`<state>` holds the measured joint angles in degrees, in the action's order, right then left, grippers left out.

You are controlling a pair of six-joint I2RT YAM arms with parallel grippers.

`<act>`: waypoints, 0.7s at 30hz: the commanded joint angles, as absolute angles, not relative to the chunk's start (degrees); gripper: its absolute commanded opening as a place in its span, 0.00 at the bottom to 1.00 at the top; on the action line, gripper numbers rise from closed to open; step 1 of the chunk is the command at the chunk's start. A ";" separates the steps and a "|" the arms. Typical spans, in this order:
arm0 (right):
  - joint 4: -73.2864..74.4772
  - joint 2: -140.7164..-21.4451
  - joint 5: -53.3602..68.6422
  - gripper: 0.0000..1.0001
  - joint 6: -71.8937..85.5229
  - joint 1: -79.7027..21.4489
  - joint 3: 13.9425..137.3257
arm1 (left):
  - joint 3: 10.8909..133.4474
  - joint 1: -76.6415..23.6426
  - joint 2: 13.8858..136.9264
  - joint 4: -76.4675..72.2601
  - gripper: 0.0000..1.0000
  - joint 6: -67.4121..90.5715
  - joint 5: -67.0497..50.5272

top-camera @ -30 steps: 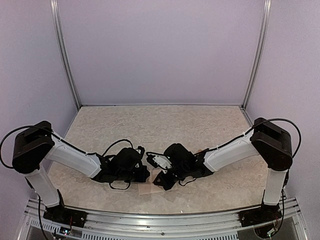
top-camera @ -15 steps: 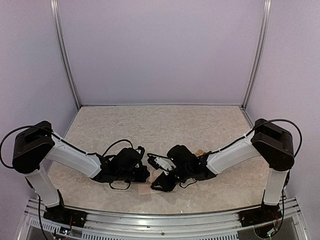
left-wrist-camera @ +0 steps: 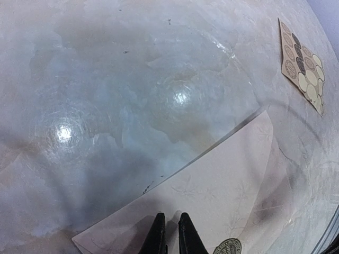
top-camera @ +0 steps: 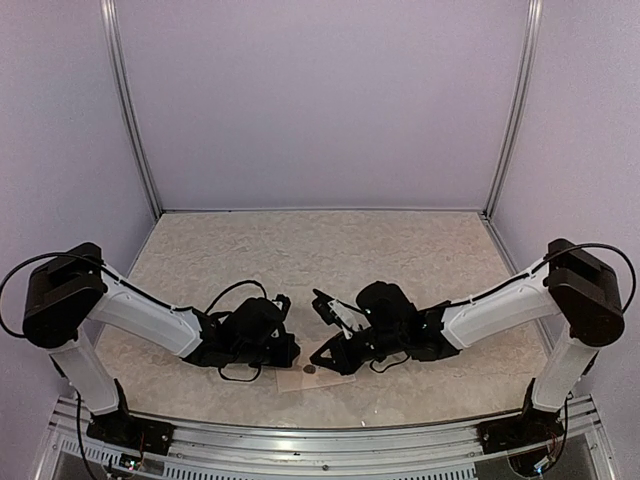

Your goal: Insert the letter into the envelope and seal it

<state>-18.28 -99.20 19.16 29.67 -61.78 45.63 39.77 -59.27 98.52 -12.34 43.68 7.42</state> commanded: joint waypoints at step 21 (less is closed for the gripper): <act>-15.03 -111.76 18.32 0.00 36.93 -62.30 54.59 | 38.85 -61.08 98.79 -7.38 0.09 44.47 7.64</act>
<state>-14.48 -109.93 16.93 35.79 -61.78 53.60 39.77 -60.51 98.08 -11.14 44.38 8.01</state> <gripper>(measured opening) 0.003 0.087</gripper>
